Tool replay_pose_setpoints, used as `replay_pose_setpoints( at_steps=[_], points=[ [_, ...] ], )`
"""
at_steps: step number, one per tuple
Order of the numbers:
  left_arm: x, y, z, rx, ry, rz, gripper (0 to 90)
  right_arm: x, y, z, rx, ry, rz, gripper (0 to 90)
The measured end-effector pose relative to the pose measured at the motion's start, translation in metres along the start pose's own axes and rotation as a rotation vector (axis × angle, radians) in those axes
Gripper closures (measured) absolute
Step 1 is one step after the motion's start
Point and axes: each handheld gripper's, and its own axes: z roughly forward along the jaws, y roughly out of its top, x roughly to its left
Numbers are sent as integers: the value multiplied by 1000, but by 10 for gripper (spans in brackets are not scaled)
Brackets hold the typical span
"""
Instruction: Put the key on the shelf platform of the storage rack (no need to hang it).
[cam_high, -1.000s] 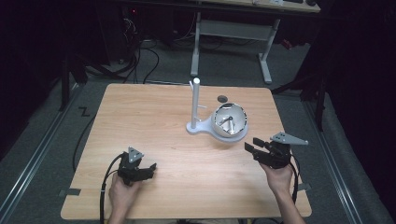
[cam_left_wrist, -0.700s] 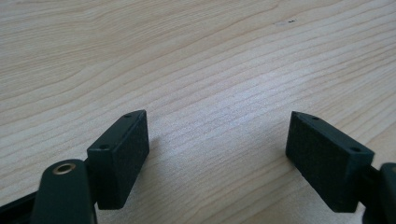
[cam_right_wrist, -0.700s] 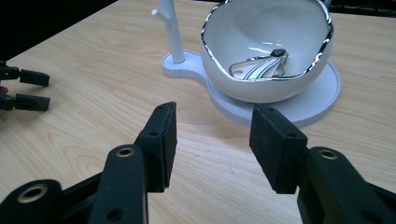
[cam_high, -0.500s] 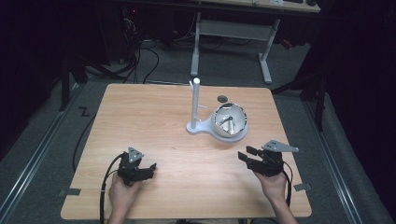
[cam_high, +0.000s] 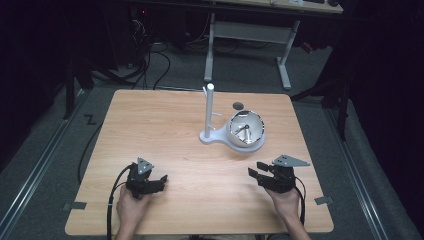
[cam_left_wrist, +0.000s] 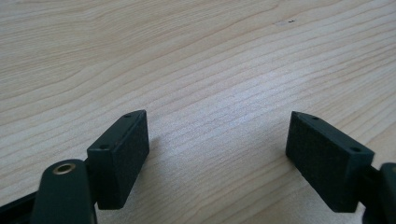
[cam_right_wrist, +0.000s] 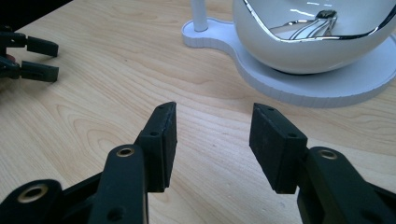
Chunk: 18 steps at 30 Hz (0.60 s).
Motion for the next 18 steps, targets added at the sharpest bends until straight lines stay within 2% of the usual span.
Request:
replay_pose_setpoints(
  at_steps=[18],
  points=[
    [0,0,0,0,0,0,217,6,-12,19,35,8,6,518]
  ],
)
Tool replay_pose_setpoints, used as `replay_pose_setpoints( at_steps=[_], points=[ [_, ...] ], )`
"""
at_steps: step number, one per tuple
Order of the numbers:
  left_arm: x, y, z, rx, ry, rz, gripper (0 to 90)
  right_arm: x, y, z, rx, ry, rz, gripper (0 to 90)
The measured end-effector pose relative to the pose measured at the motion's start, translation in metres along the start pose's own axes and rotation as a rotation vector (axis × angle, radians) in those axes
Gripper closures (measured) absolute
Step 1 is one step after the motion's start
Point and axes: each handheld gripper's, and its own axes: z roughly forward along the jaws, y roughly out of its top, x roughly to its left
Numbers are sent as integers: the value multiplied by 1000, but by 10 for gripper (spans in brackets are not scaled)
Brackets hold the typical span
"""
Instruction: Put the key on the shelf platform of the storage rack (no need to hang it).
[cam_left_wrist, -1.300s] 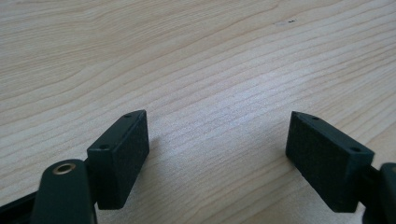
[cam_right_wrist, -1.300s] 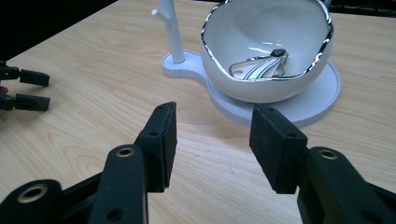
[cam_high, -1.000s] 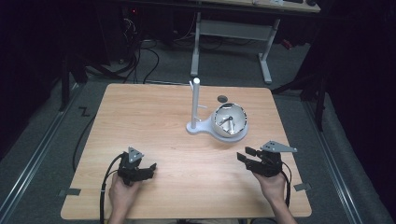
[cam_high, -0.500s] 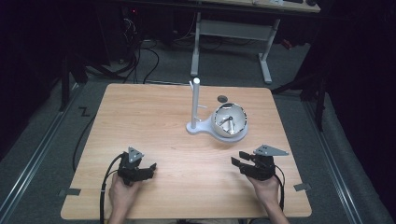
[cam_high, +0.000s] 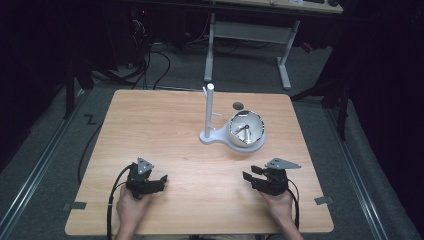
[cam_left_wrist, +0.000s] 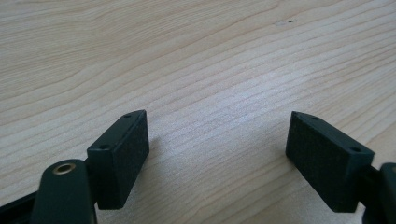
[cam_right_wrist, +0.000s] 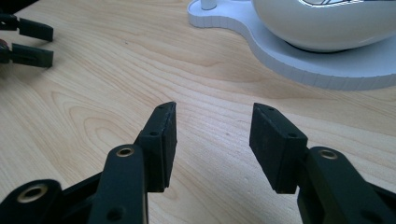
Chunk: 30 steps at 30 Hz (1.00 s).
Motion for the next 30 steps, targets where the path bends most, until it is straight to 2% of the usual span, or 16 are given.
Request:
replay_pose_setpoints(
  at_steps=[4,10,13,18,24,29,30],
  points=[
    [0,0,0,0,0,0,217,1,-1,3,11,-10,-13,527],
    [0,0,0,0,0,0,217,0,-6,13,43,-51,-35,531],
    [0,0,0,0,0,0,217,-1,-9,16,54,-61,-30,527],
    [0,0,0,0,0,0,217,-1,-13,21,73,-93,-50,525],
    [0,0,0,0,0,0,217,-2,-16,26,89,-150,-97,524],
    [0,0,0,0,0,0,217,-6,-18,28,97,-171,-91,510],
    [0,0,0,0,0,0,217,-6,-19,29,103,-186,-106,503]
  ],
)
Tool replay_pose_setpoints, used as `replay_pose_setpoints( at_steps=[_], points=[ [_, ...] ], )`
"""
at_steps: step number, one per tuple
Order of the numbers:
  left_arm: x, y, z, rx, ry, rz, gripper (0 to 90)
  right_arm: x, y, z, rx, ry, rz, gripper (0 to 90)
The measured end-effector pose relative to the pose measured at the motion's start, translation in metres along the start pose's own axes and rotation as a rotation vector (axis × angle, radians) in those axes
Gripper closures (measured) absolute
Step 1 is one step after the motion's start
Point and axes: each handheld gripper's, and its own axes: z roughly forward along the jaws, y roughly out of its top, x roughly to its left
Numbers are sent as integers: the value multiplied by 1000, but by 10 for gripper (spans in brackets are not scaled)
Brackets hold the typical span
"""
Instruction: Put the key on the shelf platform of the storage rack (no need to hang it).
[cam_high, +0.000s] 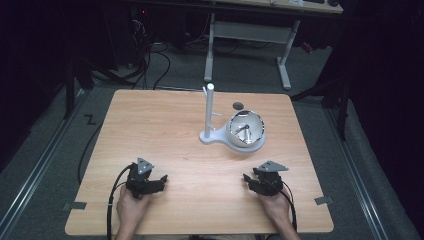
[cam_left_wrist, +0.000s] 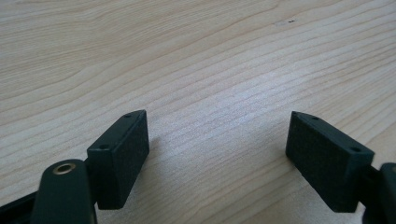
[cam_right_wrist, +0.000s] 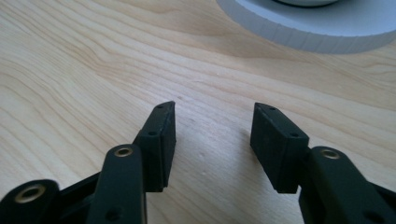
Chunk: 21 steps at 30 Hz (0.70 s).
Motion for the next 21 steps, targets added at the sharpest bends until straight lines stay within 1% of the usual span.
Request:
replay_pose_setpoints(
  at_steps=[1,2,5,6,9,21],
  points=[
    [0,0,0,0,0,0,217,0,-1,0,-4,1,-2,502],
    [0,0,0,0,0,0,217,-2,-1,0,0,6,10,492],
    [0,0,0,0,0,0,217,-3,-1,0,-1,11,9,479],
    [0,0,0,0,0,0,217,-3,-1,0,0,7,4,447],
    [0,0,0,0,0,1,217,-4,-1,0,5,0,16,422],
    [0,0,0,0,1,-1,217,-4,0,1,4,-5,17,407]
  ],
)
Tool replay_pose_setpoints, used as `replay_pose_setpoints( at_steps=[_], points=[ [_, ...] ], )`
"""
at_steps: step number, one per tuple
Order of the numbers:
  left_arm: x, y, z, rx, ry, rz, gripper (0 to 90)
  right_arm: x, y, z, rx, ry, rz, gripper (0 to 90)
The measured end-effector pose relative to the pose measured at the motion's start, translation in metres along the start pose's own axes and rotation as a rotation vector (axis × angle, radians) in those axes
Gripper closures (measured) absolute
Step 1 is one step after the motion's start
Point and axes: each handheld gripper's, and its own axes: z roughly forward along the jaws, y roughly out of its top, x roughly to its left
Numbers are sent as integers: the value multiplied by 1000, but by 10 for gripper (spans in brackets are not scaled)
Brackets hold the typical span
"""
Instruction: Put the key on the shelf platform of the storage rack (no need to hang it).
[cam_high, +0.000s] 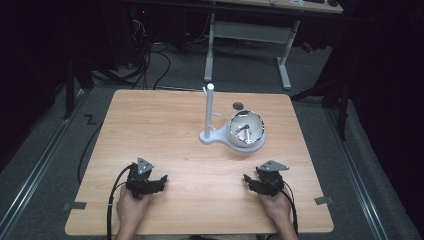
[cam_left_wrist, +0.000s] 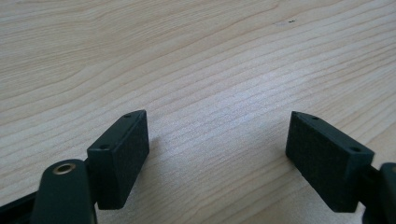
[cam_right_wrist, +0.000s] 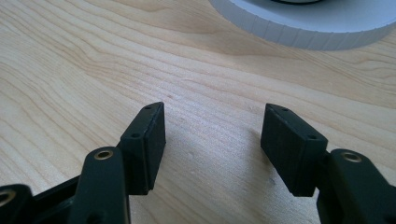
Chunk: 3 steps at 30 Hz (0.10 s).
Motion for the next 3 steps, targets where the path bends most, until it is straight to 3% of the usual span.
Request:
replay_pose_setpoints(
  at_steps=[3],
  points=[
    [0,0,0,0,0,1,217,0,0,0,0,1,0,406]
  ],
)
